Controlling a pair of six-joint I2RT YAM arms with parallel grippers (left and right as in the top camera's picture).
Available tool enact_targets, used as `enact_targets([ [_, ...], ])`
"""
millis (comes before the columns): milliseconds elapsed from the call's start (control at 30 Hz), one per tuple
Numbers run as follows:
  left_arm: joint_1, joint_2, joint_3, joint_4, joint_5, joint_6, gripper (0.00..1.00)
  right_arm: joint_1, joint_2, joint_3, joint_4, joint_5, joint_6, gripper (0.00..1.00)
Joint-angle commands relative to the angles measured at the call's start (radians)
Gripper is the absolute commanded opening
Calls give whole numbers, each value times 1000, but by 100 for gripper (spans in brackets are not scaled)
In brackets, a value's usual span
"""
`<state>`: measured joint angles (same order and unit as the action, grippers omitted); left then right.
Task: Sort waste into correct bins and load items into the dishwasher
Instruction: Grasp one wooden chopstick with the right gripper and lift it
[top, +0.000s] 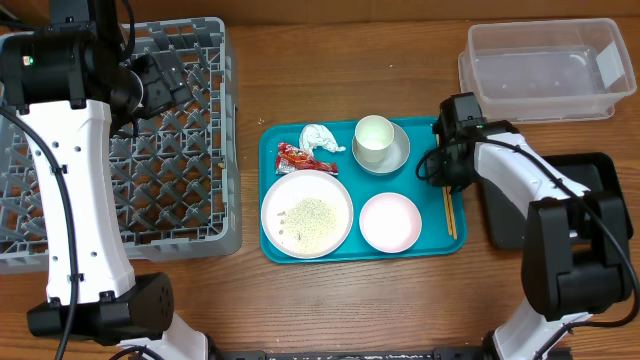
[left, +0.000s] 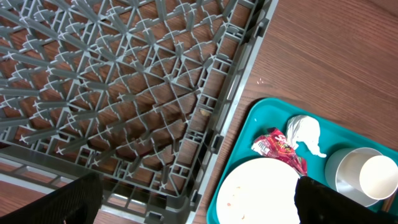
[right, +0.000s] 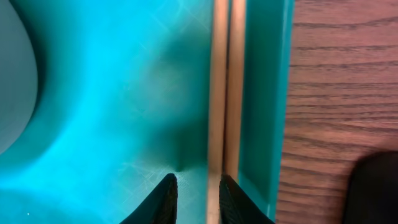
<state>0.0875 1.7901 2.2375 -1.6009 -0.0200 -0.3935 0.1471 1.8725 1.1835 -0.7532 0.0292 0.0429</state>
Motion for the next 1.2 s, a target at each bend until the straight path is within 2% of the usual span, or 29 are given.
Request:
enact_targets([
  [0, 3, 7, 3, 2, -6, -14, 100, -19, 4, -6, 4, -62, -15, 24],
  [300, 4, 7, 3, 2, -6, -14, 100, -18, 4, -10, 1, -76, -15, 25],
  [400, 3, 7, 3, 2, -6, -14, 100, -20, 4, -39, 29, -61, -18, 29],
  [567, 4, 7, 3, 2, -6, -14, 100, -20, 4, -95, 77, -57, -26, 29],
  [667, 4, 7, 3, 2, -7, -14, 100, -20, 4, -98, 72, -57, -29, 24],
  [767, 4, 7, 3, 2, -6, -14, 100, -20, 4, -95, 64, -59, -19, 4],
  [900, 4, 7, 3, 2, -6, -14, 100, -21, 3, -53, 16, -76, -12, 4],
  [1167, 4, 7, 3, 2, -6, -14, 100, -21, 2, 230, -217, -164, 8, 4],
])
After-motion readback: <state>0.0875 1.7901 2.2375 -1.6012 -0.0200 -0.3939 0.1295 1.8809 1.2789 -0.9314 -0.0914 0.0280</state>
